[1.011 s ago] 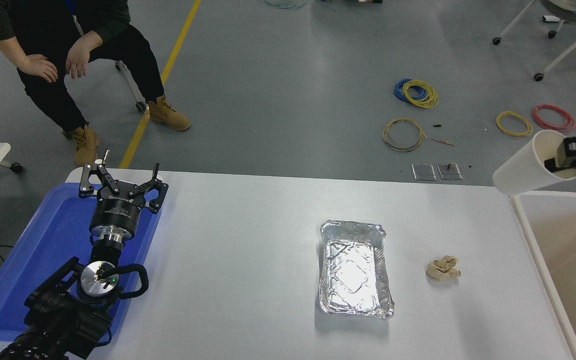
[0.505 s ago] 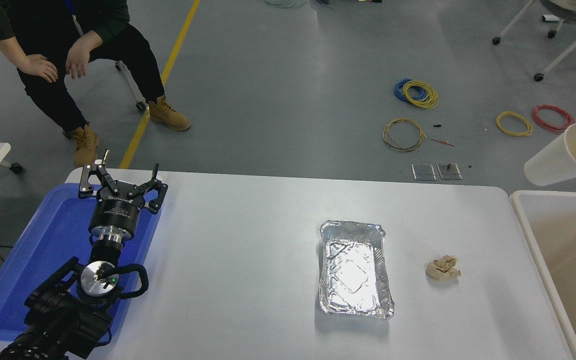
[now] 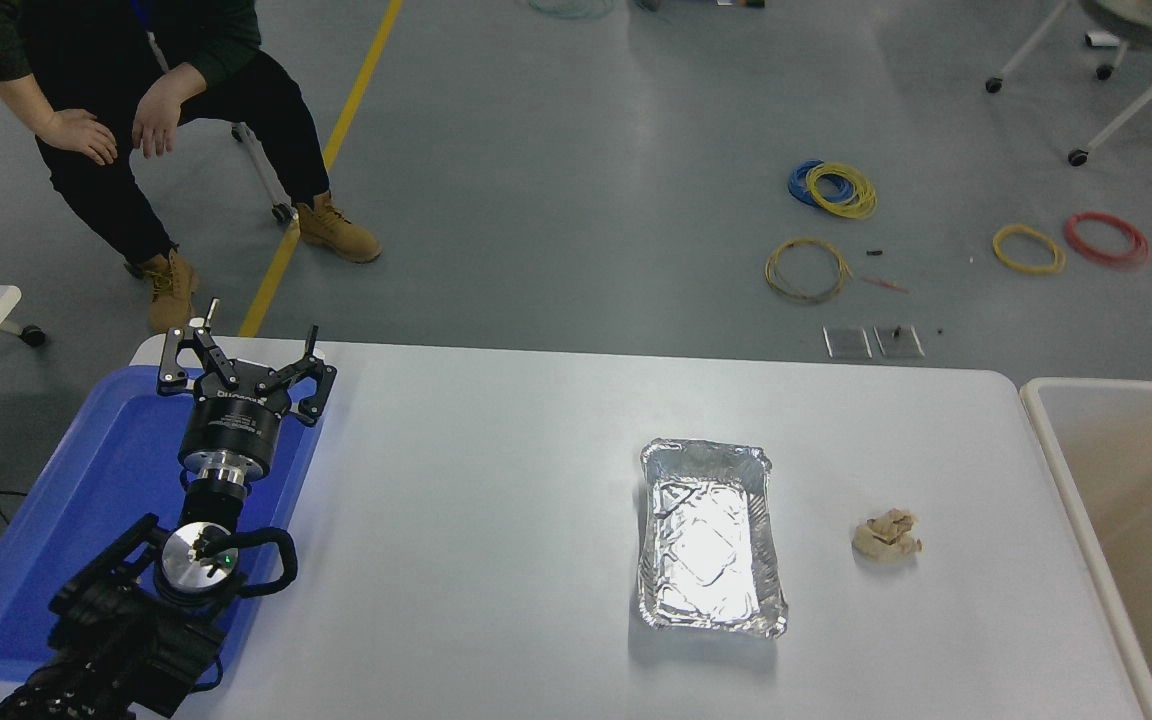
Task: Pick up paper cup place in dustbin
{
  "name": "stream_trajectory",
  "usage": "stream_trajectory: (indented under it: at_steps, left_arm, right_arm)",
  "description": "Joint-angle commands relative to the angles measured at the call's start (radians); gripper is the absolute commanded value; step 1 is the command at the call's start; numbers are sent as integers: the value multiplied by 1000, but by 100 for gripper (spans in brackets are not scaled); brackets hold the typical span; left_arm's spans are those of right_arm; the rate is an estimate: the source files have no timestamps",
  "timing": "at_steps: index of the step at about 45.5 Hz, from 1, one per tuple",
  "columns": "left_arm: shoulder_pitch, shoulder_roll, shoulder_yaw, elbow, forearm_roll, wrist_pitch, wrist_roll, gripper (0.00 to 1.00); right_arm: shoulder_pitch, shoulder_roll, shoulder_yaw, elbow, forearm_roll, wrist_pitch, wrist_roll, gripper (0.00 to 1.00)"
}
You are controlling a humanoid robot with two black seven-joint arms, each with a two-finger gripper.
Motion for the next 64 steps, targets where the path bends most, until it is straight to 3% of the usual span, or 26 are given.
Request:
stream_trajectory:
  at_steps: [1, 10, 17, 35, 58, 59, 61, 64]
  left_arm:
    - [0, 0, 0, 0, 1, 0, 0, 100]
    - [0, 0, 0, 0, 0, 0, 0, 100]
    - [0, 0, 0, 0, 0, 0, 0, 100]
    - [0, -1, 0, 0, 0, 0, -1, 100]
    - [0, 0, 0, 0, 0, 0, -1, 100]
    - [0, 0, 0, 0, 0, 1, -1, 100]
    - [0, 0, 0, 0, 0, 0, -1, 100]
    - [0, 0, 0, 0, 0, 0, -1, 100]
  right_arm:
    - [-229, 67, 12, -149, 127, -159, -64, 0]
    - [-324, 109, 35, -155, 219, -271, -164, 0]
    - [-428, 150, 69, -210, 277, -320, -208, 0]
    - [-623, 268, 278, -246, 299, -486, -217, 0]
    - [-709, 331, 325, -243, 306, -509, -216, 0]
    - [-709, 331, 325, -243, 306, -509, -216, 4]
    - [-711, 330, 325, -241, 306, -509, -216, 24]
    - [-718, 331, 324, -238, 305, -509, -216, 46]
